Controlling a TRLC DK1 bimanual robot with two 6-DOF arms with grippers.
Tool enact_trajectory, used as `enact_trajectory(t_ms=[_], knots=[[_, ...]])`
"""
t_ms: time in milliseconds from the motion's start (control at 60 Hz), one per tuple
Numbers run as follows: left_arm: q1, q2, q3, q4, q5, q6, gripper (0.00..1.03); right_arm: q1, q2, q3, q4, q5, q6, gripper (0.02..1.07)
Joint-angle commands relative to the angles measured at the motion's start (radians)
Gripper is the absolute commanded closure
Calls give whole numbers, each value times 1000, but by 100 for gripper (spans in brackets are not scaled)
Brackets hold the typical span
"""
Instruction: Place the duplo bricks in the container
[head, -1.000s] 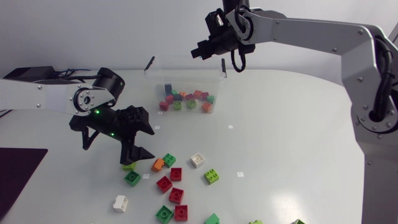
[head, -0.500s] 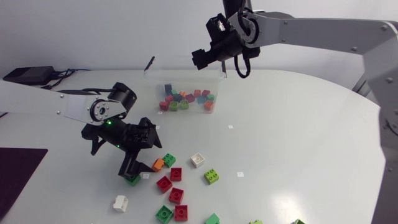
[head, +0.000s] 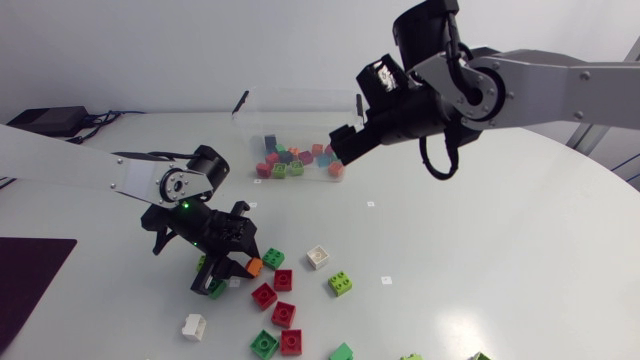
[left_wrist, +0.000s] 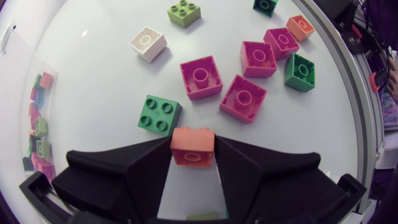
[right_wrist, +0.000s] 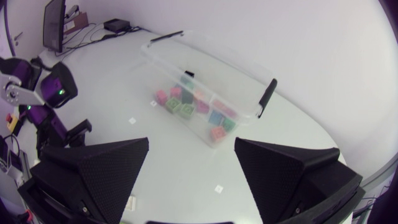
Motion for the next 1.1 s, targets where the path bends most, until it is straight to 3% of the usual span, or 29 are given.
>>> enact_trajectory(t_ms=[0,100,533,900,1083], knots=[[-1,21,-2,-11,6,31,91,43,-61,-66,-44,26,27,7],[2,19,-4,-11,6,28,99,72,-79,-86,-116,53,40,7],[51,-99,32,-119,8,-36,100,177,-42,-156,-326,95,144,10],[79,-193,145,-115,54,-272,100,236,105,-165,-366,96,215,11],[77,-225,208,-19,60,-458,100,236,194,-150,-370,93,239,13]])
